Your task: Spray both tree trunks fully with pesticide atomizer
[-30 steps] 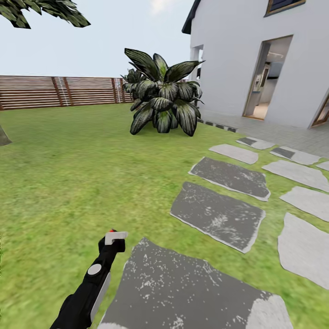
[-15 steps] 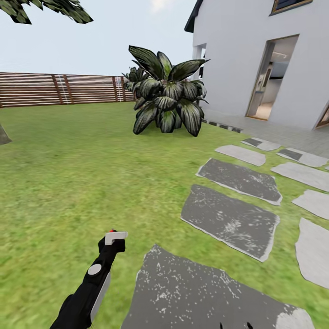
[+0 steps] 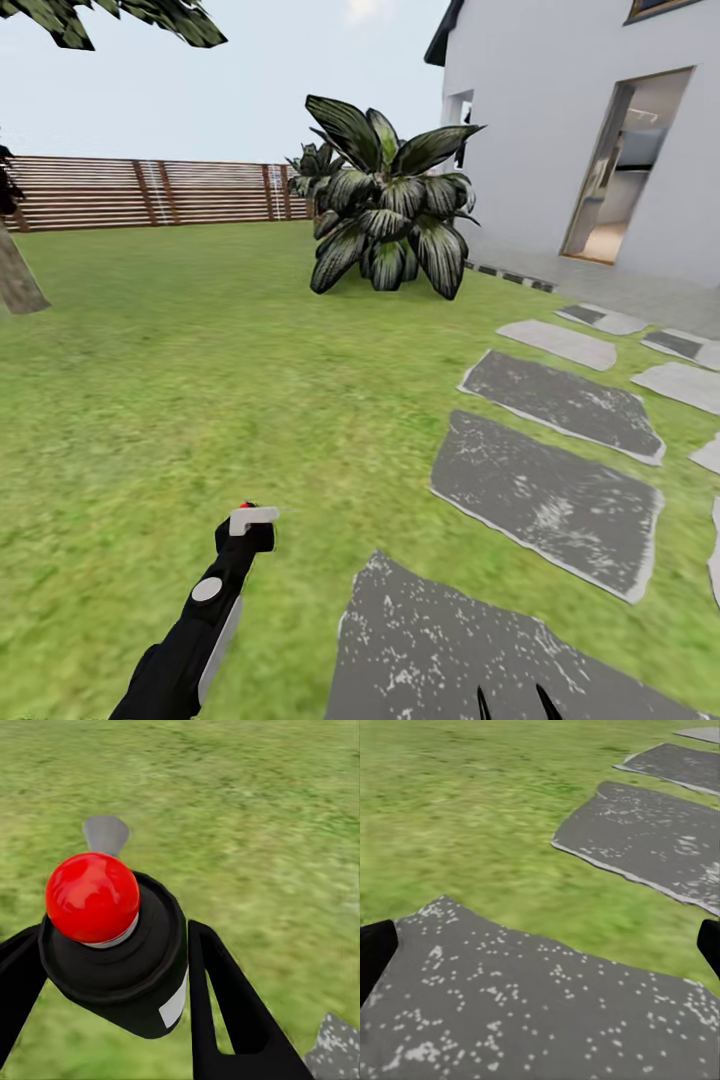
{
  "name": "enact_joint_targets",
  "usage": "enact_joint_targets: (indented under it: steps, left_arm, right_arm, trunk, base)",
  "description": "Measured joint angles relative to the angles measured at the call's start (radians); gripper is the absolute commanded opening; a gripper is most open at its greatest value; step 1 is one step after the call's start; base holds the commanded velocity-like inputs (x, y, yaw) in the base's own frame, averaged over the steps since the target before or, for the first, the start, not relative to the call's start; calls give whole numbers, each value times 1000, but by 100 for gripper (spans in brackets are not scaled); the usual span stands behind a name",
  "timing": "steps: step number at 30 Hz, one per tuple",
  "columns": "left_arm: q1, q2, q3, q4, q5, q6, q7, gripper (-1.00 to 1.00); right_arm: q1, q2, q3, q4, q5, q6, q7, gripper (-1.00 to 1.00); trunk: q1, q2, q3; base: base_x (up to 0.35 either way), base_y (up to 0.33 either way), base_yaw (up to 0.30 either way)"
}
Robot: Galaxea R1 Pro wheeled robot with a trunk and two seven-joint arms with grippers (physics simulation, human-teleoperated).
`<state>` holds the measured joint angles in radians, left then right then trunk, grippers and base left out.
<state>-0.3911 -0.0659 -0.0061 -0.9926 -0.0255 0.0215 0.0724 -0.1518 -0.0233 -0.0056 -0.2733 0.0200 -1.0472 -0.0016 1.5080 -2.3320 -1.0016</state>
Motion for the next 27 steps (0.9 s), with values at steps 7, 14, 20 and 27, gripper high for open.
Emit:
enact_joint_targets:
  steps: [7, 14, 20, 27]
  left_arm:
    - [0, 0, 0, 0, 4, 0, 0, -100]
    - [0, 0, 0, 0, 4, 1, 0, -100]
    - [0, 1, 0, -5, 5, 3, -2, -100]
    - [0, 1, 0, -6, 6, 4, -2, -100]
  right_arm:
    - [0, 0, 1, 2, 1, 0, 0, 100]
    - [0, 0, 2, 2, 1, 0, 0, 100]
    - [0, 0, 2, 3, 3, 0, 1, 100]
    - [0, 0, 3, 3, 3, 0, 3, 100]
  trunk:
    - [0, 0, -8]
    - [0, 0, -16]
    - [0, 0, -22]
    - [0, 0, -30]
  base:
    - [169, 279, 220]
    - [169, 279, 221]
    - [171, 279, 221]
    - [178, 279, 221]
